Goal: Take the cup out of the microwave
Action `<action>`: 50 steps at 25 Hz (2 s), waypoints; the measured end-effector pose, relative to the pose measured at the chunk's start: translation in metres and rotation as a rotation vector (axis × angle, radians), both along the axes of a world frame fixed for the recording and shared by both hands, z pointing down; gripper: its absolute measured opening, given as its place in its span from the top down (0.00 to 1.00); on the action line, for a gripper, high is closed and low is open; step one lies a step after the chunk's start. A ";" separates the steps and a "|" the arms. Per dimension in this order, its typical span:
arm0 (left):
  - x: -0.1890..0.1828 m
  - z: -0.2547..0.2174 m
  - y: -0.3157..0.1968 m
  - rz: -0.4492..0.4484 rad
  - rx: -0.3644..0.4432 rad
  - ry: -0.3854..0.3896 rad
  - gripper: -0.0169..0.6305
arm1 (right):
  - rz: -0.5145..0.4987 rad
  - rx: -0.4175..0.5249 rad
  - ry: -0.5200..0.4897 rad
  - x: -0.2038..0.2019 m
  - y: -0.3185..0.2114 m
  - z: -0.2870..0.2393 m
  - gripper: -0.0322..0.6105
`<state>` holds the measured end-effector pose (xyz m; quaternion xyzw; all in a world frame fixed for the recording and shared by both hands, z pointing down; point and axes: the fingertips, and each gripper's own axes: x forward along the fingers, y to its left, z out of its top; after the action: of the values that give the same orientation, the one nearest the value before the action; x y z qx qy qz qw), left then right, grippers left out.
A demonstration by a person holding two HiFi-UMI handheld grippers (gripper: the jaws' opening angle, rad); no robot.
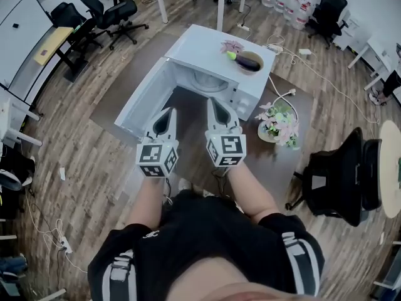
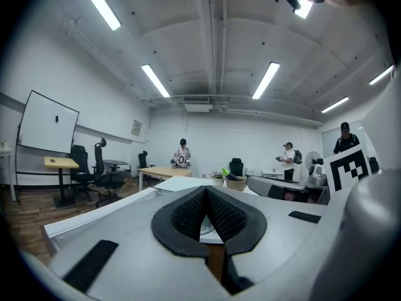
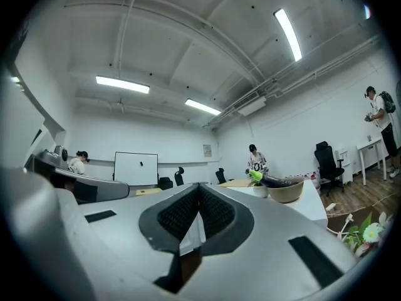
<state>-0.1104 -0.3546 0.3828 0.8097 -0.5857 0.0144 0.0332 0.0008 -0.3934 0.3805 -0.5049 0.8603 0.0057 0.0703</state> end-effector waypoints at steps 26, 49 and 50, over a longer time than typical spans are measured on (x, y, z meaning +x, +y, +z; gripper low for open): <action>-0.085 0.027 -0.069 0.087 -0.049 0.014 0.97 | 0.258 -0.177 0.032 -0.066 -0.127 0.102 0.22; -0.097 0.080 -0.099 0.153 -0.103 -0.019 0.97 | 0.499 -0.461 0.169 -0.062 -0.316 0.242 0.22; -0.097 0.081 -0.099 0.154 -0.106 -0.021 0.97 | 0.496 -0.469 0.167 -0.062 -0.320 0.244 0.22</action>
<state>-0.2074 -0.4534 0.4635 0.8494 -0.5203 0.0562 0.0686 -0.0614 -0.7138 0.6241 -0.6988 0.6920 -0.1340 -0.1217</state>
